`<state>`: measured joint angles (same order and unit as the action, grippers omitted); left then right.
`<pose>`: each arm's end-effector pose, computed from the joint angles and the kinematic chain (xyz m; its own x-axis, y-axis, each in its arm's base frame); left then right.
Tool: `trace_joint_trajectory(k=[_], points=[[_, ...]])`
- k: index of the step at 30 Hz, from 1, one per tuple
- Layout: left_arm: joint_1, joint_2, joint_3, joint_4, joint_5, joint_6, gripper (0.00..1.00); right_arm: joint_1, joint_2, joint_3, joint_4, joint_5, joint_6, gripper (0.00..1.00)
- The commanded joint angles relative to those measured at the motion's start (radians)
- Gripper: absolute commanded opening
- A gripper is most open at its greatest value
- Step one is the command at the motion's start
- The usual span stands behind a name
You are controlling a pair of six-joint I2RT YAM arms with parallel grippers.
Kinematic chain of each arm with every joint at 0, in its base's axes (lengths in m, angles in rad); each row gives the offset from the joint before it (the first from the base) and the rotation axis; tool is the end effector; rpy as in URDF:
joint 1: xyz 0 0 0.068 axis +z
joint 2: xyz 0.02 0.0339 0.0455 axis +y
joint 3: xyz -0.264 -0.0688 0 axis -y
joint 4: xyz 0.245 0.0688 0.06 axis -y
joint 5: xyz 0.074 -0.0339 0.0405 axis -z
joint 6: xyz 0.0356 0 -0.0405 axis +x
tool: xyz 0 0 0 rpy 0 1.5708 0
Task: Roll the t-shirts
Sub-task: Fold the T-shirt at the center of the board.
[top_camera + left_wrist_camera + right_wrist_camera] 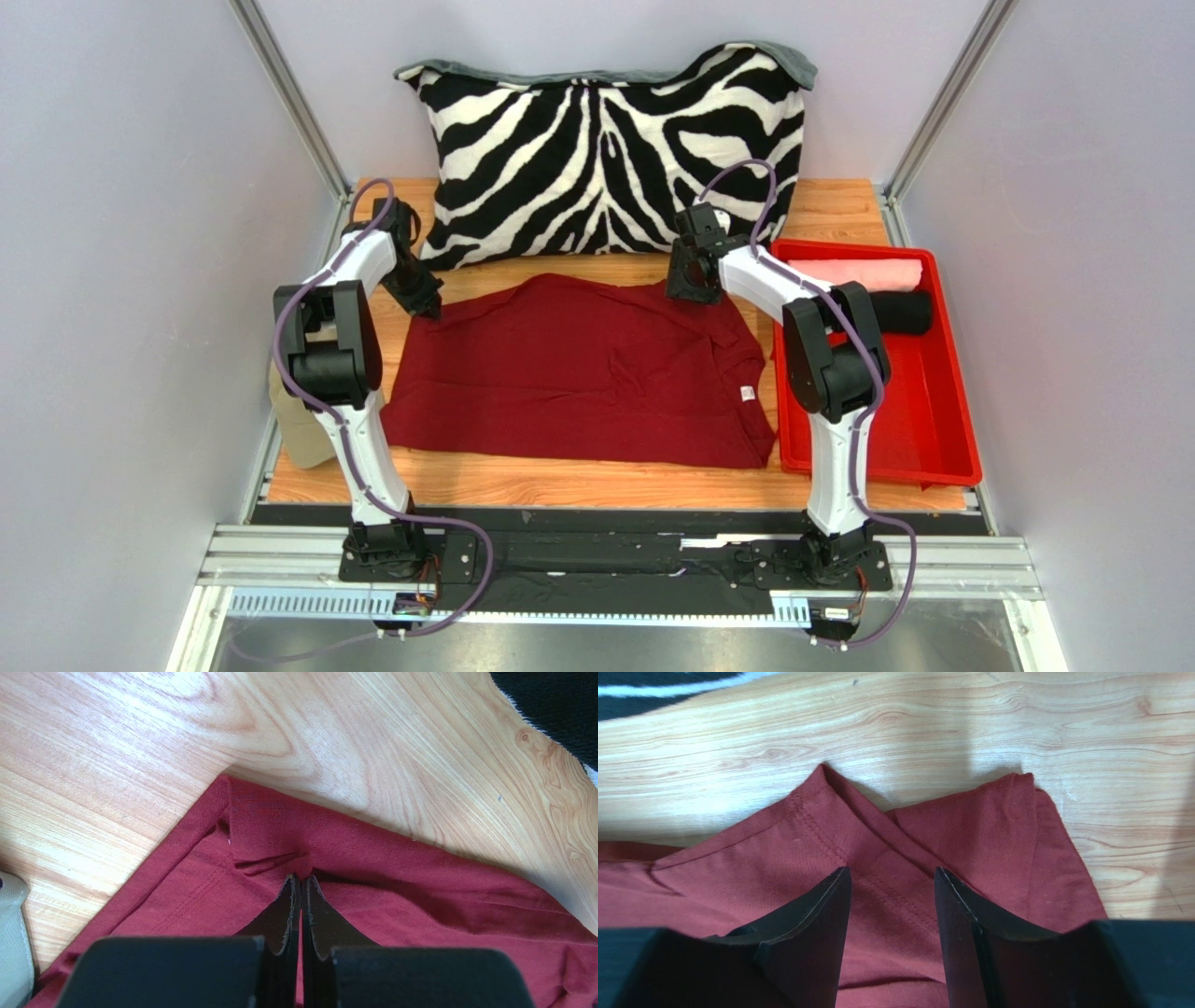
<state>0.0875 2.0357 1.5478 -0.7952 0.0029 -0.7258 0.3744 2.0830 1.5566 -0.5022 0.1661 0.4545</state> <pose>0.4124 0.0361 0.1825 -0.6570 -0.7239 -0.2104 -0.6988 0.6895 -0.1904 0.4188 0.1582 0.1789 -0.8398 0.1352 -0.5258 0.0973 0.9903 0.0993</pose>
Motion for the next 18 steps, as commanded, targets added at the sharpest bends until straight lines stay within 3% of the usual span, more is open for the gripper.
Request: trace_joint_trajectory(k=[1,7,10,11,14,18], points=[[0.004,0.009,0.043,-0.007,0.002,0.014,0.00,-0.002,0.034,0.005,0.039,0.010,-0.010,0.51],[0.004,0.012,0.044,-0.007,0.000,0.016,0.00,-0.003,0.051,-0.001,0.054,0.006,-0.020,0.51],[0.004,0.011,0.046,-0.006,0.000,0.016,0.00,-0.003,0.034,-0.009,0.059,0.013,-0.022,0.40],[0.004,0.009,0.049,-0.007,0.000,0.016,0.00,-0.003,0.022,-0.006,0.056,0.024,-0.025,0.29],[0.004,0.008,0.055,-0.009,-0.001,0.014,0.00,-0.003,0.003,0.005,0.037,0.050,-0.030,0.17],[0.004,0.008,0.064,-0.013,0.000,0.014,0.00,-0.003,-0.032,0.026,0.002,0.072,-0.042,0.12]])
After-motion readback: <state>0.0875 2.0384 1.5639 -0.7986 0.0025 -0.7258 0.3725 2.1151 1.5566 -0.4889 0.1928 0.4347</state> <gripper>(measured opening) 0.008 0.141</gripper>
